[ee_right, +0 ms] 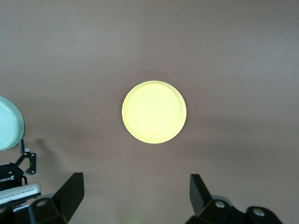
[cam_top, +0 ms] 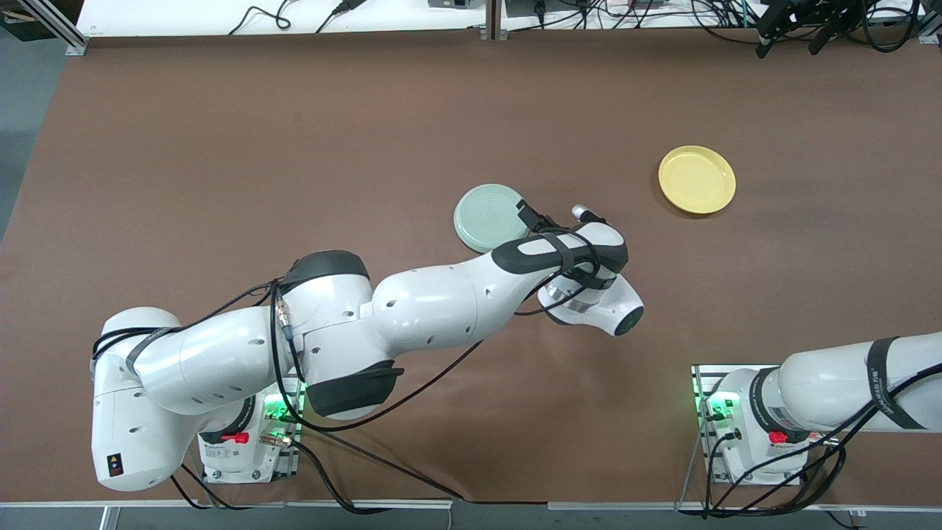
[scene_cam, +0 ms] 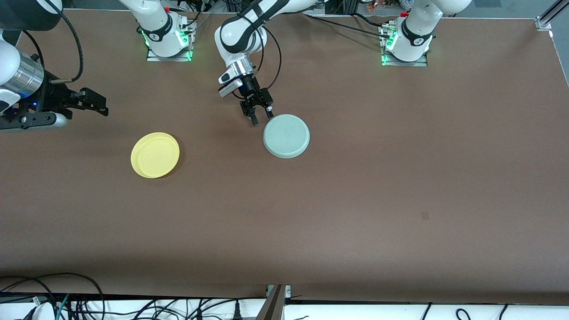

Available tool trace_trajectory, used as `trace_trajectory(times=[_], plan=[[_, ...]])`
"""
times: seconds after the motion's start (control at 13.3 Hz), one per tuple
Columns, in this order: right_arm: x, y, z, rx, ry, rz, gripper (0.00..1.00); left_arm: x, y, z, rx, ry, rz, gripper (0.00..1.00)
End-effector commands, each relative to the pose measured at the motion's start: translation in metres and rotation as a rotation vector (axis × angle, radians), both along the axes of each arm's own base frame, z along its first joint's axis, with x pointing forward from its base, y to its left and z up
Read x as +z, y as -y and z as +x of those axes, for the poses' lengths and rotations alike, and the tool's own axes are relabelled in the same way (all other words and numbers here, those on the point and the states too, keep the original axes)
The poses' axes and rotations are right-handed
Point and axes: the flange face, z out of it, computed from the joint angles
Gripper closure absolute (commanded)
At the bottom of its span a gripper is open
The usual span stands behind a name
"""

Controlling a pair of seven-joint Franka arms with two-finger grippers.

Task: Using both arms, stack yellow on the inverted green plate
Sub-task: 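Carry the green plate to mid-table and set it down inverted, then open the left gripper and withdraw it from the green plate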

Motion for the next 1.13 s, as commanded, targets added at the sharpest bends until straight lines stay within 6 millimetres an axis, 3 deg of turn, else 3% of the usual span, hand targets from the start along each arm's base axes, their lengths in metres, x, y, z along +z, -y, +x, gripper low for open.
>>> trace_trajectory(times=[0.0, 0.15, 0.38, 0.68, 0.9, 1.06], plan=[[0.004, -0.001, 0.0, -0.013, -0.004, 0.006, 0.0, 0.004, 0.02, -0.001, -0.02, -0.013, -0.192, 0.0], [0.004, -0.001, 0.0, -0.013, -0.004, 0.006, 0.0, 0.013, 0.026, 0.007, 0.001, -0.041, -0.323, 0.0], [0.004, -0.001, 0.0, -0.013, -0.004, 0.006, 0.0, 0.066, 0.009, 0.072, 0.177, -0.22, -0.488, 0.0], [0.004, -0.001, 0.0, -0.013, -0.004, 0.006, 0.0, 0.14, -0.029, 0.145, 0.211, -0.456, -0.497, 0.0], [0.004, -0.001, 0.0, -0.013, -0.004, 0.006, 0.0, 0.201, -0.071, 0.187, 0.237, -0.534, -0.459, 0.0], [0.003, -0.001, 0.0, -0.013, -0.005, 0.006, 0.0, 0.253, -0.117, 0.221, 0.279, -0.614, -0.481, 0.0]])
